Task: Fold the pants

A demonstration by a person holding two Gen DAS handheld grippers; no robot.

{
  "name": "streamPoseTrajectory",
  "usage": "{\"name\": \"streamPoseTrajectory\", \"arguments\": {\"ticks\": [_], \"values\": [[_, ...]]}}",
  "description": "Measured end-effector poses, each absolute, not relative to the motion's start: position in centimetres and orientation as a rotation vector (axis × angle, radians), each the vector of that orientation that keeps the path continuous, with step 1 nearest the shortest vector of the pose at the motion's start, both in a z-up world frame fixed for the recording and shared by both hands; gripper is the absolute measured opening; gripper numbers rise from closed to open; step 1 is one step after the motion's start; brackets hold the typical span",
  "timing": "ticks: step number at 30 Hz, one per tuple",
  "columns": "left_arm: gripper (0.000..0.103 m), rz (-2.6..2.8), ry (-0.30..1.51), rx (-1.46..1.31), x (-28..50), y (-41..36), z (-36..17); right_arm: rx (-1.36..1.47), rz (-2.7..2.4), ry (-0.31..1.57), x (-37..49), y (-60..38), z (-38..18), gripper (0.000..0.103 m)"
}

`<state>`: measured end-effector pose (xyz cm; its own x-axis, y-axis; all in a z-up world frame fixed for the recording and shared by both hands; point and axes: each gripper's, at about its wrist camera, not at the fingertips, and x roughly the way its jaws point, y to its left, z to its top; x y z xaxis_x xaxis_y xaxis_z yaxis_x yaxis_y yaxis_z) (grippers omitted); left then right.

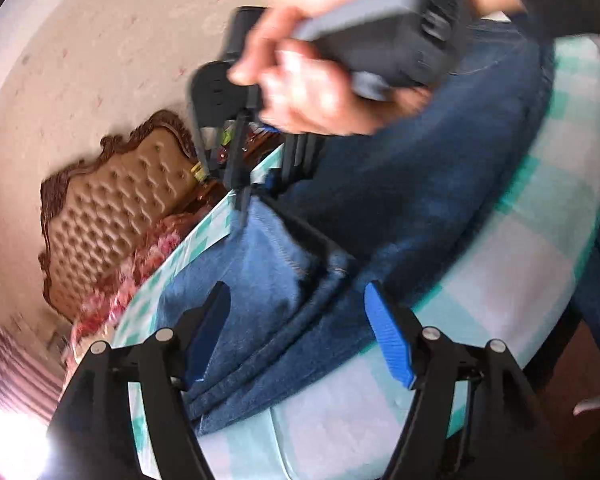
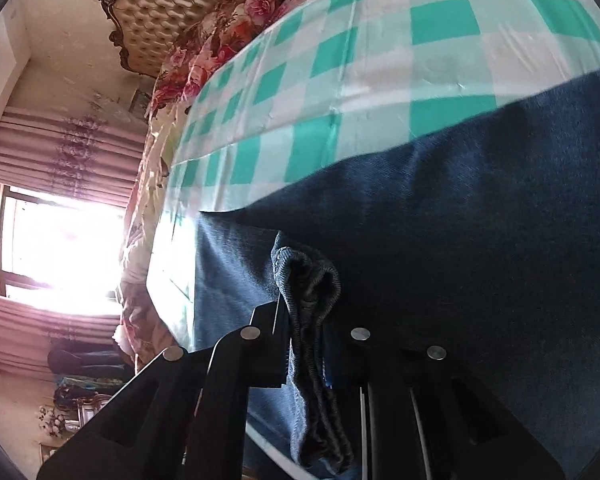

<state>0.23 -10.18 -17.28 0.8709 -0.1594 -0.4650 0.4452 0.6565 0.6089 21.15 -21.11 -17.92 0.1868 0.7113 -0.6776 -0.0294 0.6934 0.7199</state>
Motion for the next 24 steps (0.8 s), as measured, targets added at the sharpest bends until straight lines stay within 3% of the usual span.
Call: {"name": "streamPoseTrajectory", "arguments": {"ticks": [2, 9, 10, 11, 12, 13, 19, 24], "values": [[0.063, -0.342, 0.407, 0.785, 0.6, -10.6, -17.2, 0.647, 0.574, 1.293, 21.2, -20.9, -17.1, 0.015], [0.061, -0.276, 0.436, 0.827, 2.7, -12.5, -17.7, 0.680, 0.615, 1.304, 21.2, -20.1, -14.1, 0.015], [0.055, -0.252, 0.437, 0.841, 3.1, -12.7, -17.7, 0.680, 0.622, 1.307, 21.2, -20.1, -13.8, 0.015], [0.029, -0.235, 0.450, 0.845, 3.6, -12.8, -17.8, 0.679, 0.628, 1.308, 21.2, -20.1, -13.6, 0.015], [0.017, -0.211, 0.468, 0.840, 4.1, -12.7, -17.8, 0.677, 0.632, 1.310, 21.2, -20.0, -13.5, 0.015], [0.013, -0.211, 0.464, 0.827, 4.0, -12.7, -17.5, 0.675, 0.634, 1.310, 21.1, -20.1, -13.4, 0.015], [0.012, -0.266, 0.377, 0.791, 1.6, -14.5, -14.0, 0.600, 0.581, 1.233, 20.7, -23.8, -12.1, 0.015], [0.012, -0.348, 0.381, 0.820, 1.3, -18.3, -15.0, 0.541, 0.490, 1.207, 20.1, -27.5, -13.5, 0.014]]}}
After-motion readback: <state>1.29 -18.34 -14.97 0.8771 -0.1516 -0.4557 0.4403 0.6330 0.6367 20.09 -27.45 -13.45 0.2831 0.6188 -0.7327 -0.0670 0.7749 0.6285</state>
